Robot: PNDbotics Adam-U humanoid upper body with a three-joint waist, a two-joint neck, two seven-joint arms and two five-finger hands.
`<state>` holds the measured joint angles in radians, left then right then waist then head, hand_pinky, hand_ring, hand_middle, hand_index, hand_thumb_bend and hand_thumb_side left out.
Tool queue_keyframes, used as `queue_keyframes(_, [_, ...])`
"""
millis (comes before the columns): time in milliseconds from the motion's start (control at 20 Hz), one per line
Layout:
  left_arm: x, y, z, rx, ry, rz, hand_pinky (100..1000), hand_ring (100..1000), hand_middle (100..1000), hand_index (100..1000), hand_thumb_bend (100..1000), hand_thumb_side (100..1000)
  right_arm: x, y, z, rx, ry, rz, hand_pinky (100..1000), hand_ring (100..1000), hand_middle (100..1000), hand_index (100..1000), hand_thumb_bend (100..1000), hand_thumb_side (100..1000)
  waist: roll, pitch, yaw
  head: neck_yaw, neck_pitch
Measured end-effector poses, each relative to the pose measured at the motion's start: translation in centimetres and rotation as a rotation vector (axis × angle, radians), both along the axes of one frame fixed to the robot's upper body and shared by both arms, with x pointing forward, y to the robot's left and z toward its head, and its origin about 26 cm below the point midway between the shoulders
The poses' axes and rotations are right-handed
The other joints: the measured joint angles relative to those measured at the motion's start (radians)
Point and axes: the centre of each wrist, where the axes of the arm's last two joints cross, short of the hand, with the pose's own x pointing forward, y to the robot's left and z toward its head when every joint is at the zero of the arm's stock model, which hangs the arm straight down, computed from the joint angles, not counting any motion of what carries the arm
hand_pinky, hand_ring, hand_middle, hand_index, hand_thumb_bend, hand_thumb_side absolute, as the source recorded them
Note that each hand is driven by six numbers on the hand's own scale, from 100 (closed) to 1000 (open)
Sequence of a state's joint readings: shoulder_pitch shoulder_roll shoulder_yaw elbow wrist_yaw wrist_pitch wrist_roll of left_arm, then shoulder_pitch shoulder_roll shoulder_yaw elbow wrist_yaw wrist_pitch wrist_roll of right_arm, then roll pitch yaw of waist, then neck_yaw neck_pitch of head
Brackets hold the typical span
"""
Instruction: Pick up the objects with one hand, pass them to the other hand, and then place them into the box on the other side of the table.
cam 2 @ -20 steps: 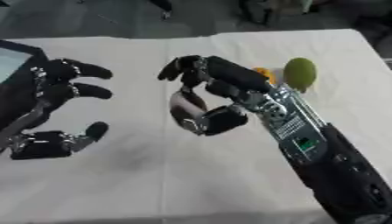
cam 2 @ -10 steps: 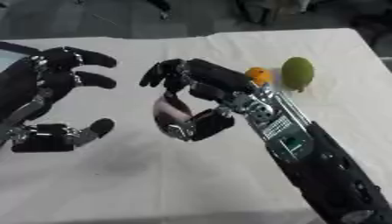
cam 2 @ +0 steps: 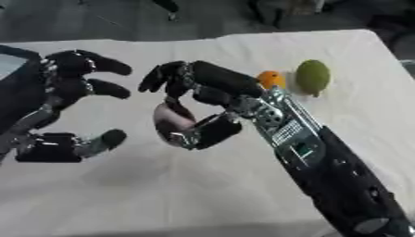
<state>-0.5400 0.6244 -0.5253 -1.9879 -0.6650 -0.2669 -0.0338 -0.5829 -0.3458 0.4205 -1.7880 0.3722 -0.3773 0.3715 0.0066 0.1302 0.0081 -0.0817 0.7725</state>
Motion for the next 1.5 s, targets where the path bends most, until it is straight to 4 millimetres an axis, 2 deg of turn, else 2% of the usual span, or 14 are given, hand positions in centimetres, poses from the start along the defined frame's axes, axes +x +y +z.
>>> queue_keyframes(450, [-0.1,-0.7,0.3,0.038,-0.013,-0.018,813,100,779,732,388,100,-0.2,0.6,0.5,0.007,-0.005,0.032,689,772,773,320,100,283,-0.002,0.000,-0.001,0.000,0.000])
queue_keyframes(850, [-0.1,-1.4,0.8,-0.024,-0.066,0.023,824,100,782,681,415,100,-0.4,1.0,0.6,0.009,-0.002,0.051,688,772,773,320,100,282,-0.007,0.000,-0.004,0.000,0.000])
queue_keyframes(1500, [-0.4,-2.6,0.6,-0.008,-0.095,0.039,841,100,789,653,430,100,-0.5,1.4,0.8,0.008,-0.001,0.073,686,771,795,320,100,282,-0.010,0.000,-0.010,0.001,0.000])
